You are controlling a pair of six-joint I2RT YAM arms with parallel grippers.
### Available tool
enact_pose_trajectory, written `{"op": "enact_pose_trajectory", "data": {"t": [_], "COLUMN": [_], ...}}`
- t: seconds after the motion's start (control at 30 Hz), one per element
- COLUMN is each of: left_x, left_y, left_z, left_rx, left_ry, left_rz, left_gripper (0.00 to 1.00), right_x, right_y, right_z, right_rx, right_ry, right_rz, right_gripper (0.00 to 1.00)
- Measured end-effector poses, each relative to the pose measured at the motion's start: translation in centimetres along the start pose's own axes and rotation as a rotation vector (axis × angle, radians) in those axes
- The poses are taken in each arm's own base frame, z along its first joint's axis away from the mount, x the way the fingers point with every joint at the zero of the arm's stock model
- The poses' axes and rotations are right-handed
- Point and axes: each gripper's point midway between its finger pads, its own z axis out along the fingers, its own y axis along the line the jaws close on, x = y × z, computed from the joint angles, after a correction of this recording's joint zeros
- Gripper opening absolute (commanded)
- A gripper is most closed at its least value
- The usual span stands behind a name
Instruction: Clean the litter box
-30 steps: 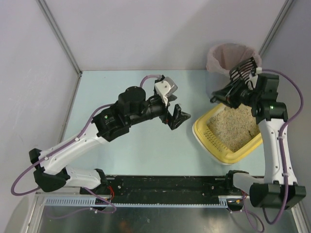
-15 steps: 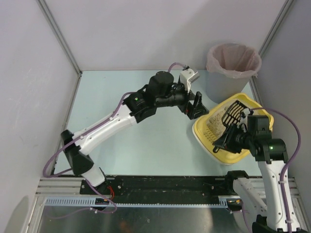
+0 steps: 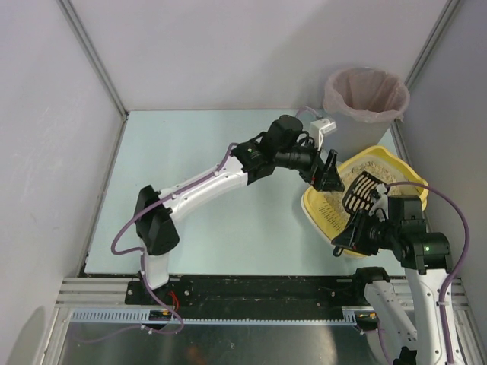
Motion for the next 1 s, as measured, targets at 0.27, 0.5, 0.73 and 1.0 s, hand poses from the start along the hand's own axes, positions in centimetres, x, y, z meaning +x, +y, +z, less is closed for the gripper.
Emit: {"op": "enact_pose_trajectory", "data": {"t": [0.27,0.5,0.73,1.0], "left_x": [0.5,0.5,2.0,3.3], "left_y": [-0.3,-1.0,0.5,2.1], "left_z": [2.2,3.1,5.3,6.5], "left_rx": [0.065,0.093,0.088,0.031], "left_ry": [0.008,-0.008,0.014,0.027], "left_rz": [-0.058,-0.085,-0.159,-0.219], "left_gripper": [0.96,0.84,0.44,0.01], "right_x": [0.1,0.0,0.6,0.5], "right_y": [-0.6,-0.8,-0.5,-1.7], "right_z": [0.7,1.0,1.1,1.6], "right_rx": [0.023,0.031,0.006,0.072], "right_ry": [0.07,0.101,0.13,0.14], "right_rz": [-0.039,-0.053,-0.081,-0.071], "right_gripper": [0.0,0.0,0.03,0.38]}}
